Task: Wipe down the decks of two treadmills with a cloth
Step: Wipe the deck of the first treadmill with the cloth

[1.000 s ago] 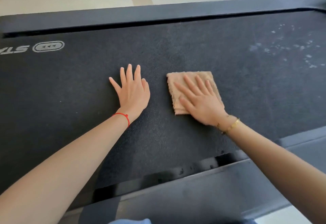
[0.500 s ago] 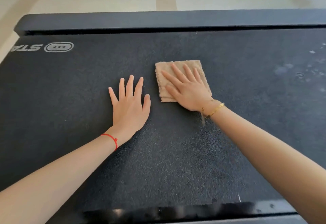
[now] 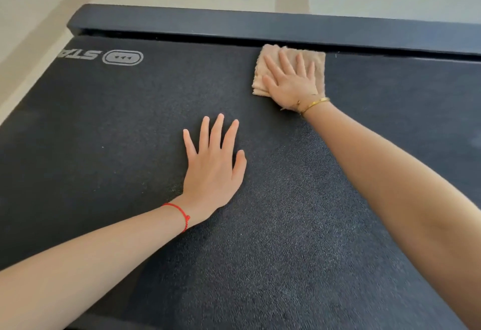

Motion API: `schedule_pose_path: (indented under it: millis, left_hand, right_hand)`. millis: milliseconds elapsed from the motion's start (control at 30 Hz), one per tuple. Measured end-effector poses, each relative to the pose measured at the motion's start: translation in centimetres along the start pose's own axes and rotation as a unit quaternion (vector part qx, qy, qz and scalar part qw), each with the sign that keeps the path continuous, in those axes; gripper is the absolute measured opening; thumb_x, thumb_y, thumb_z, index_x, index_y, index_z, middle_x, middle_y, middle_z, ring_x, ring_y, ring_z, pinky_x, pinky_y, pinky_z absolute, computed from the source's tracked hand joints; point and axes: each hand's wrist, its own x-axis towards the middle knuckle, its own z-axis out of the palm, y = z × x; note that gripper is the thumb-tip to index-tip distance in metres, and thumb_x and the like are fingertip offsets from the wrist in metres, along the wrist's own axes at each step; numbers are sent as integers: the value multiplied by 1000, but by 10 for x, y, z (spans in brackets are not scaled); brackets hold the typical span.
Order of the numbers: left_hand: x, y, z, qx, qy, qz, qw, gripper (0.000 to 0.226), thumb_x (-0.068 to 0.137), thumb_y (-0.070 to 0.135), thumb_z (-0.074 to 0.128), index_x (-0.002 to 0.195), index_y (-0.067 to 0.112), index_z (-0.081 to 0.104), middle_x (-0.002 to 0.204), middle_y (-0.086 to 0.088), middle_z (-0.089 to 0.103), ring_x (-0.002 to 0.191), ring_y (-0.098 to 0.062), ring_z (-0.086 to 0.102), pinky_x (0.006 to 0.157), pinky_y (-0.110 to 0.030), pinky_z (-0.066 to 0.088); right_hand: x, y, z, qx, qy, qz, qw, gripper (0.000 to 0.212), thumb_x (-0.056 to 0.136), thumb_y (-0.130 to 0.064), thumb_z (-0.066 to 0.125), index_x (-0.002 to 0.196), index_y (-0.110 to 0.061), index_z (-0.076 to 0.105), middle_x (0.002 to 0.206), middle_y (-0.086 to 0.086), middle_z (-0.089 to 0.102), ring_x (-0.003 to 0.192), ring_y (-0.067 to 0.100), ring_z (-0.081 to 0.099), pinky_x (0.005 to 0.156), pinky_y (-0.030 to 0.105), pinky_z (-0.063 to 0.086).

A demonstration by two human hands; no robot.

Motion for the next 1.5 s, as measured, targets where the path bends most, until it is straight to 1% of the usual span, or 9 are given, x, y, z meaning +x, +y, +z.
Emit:
schedule_pose_path:
  millis: [100, 333, 733, 833, 1033, 1167, 1300, 1400, 1500]
  left_hand:
    - [-1, 0, 0, -13, 9, -3, 1000, 63, 98, 44, 20, 158, 23, 17, 165, -6, 13, 153, -29, 4, 118, -64, 7]
    - [0, 3, -4, -32, 4, -8, 999, 63, 98, 45, 21, 157, 24, 17, 165, -4, 11, 153, -27, 2, 119, -63, 4]
    - [0, 3, 0, -56, 25, -13, 998, 58, 100, 41, 33, 155, 24, 24, 164, -5, 17, 152, -28, 8, 119, -64, 4]
    - [0, 3, -1, -54, 28, -12, 998, 58, 100, 41, 33, 155, 24, 25, 164, -5, 18, 152, -28, 8, 119, -63, 4]
    - [0, 3, -1, -57, 29, -13, 998, 57, 101, 41, 34, 155, 24, 27, 164, -6, 20, 152, -29, 9, 119, -64, 4]
    - [0, 3, 0, -59, 36, -14, 998, 57, 100, 41, 35, 155, 24, 28, 163, -6, 20, 152, -28, 10, 119, -63, 4]
    - [-1, 4, -1, -67, 37, -13, 997, 57, 101, 40, 35, 155, 23, 27, 163, -6, 20, 152, -28, 9, 119, -62, 3]
    - [-3, 3, -1, -58, 35, -12, 998, 57, 102, 41, 33, 156, 23, 25, 164, -7, 19, 152, -28, 9, 120, -61, 4]
    - [-6, 3, -2, -53, 32, -10, 998, 57, 103, 42, 30, 157, 23, 23, 164, -7, 18, 152, -29, 9, 121, -60, 5]
  right_hand:
    - [-18, 19, 5, -12, 15, -38, 999, 55, 102, -56, 16, 155, -47, 8, 167, -7, -2, 152, 34, -6, 121, 52, -9]
    - [-27, 101, -18, -3, 11, 136, 991, 61, 98, -59, 14, 156, -44, 5, 167, -4, -5, 151, 36, -10, 118, 53, -15]
    - [-215, 8, 30, -10, 19, -108, 994, 57, 100, -59, 13, 155, -48, 0, 166, -12, -6, 152, 30, -9, 121, 49, -12]
    - [-231, 33, 27, -9, 11, -94, 996, 57, 99, -62, 10, 154, -50, 2, 165, -15, -4, 153, 26, -8, 121, 45, -12]
    - [-214, 34, 18, -2, 17, 70, 997, 55, 104, -51, 16, 156, -44, 2, 166, -7, -7, 152, 32, -11, 121, 52, -10]
    - [-265, -13, 35, -13, 13, -41, 999, 55, 103, -53, 15, 156, -44, 0, 166, -8, -6, 152, 33, -11, 121, 52, -12]
    - [-327, -39, 52, -9, 1, -136, 991, 55, 104, -54, 18, 156, -43, 8, 166, -9, 3, 153, 31, -3, 122, 53, -3]
    - [-339, -18, 51, -25, 4, -122, 992, 54, 103, -55, 15, 156, -45, 8, 166, -11, 3, 153, 27, -3, 123, 49, -2]
    - [-323, 7, 39, -33, 19, -24, 999, 56, 100, -59, 9, 154, -48, 5, 166, -13, -2, 153, 27, -6, 123, 47, -7]
